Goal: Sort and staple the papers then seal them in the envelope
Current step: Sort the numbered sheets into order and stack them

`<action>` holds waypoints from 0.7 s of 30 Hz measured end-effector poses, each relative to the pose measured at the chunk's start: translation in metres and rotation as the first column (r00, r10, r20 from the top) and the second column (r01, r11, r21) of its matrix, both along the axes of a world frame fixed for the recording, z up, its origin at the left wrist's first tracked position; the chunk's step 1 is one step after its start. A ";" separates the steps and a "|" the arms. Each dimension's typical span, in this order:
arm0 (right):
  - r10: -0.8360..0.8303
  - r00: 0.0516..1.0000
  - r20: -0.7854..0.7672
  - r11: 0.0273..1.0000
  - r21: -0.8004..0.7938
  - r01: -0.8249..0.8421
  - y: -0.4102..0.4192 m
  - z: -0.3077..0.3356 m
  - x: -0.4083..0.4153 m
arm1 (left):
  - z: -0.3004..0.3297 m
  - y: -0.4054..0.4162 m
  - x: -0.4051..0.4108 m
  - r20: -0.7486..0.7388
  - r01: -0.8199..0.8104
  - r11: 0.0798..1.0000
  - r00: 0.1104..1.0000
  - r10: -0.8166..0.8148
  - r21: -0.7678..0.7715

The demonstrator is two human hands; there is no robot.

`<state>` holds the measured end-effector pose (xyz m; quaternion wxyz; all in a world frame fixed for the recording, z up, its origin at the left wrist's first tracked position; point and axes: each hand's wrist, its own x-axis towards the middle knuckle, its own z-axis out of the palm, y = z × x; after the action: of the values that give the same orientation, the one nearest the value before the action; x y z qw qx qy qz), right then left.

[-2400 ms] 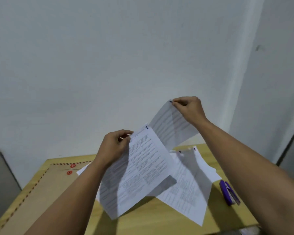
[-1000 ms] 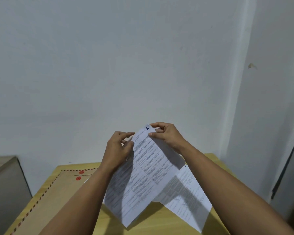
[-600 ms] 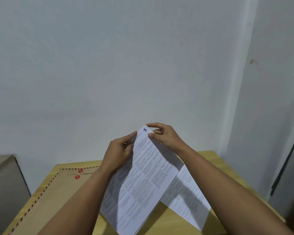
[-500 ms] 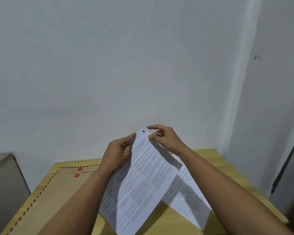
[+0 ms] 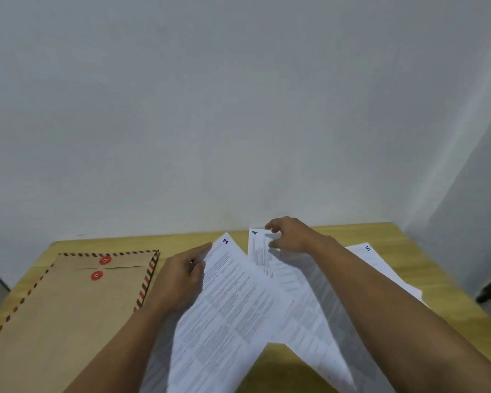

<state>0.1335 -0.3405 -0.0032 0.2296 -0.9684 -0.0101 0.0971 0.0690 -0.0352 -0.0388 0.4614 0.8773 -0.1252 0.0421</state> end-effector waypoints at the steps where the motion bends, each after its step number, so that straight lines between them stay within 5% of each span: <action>1: 0.003 1.000 -0.027 0.999 -0.033 -0.004 0.003 -0.006 0.010 | -0.007 0.000 0.005 -0.027 0.001 1.000 1.000 -0.001 -0.014; 11: 0.068 0.986 -0.154 0.962 -0.253 -0.106 0.009 -0.008 0.042 | -0.023 -0.003 0.027 -0.114 0.008 0.996 0.993 -0.019 -0.093; 21: 0.034 0.989 -0.143 0.982 -0.178 -0.060 0.000 -0.016 0.053 | -0.022 0.002 0.021 -0.115 0.018 0.993 0.993 -0.031 -0.114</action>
<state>0.1864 -0.3403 -0.0194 0.1380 -0.9756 -0.0079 0.1704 0.0904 -0.0331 -0.0606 0.5173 0.8492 -0.1062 -0.0080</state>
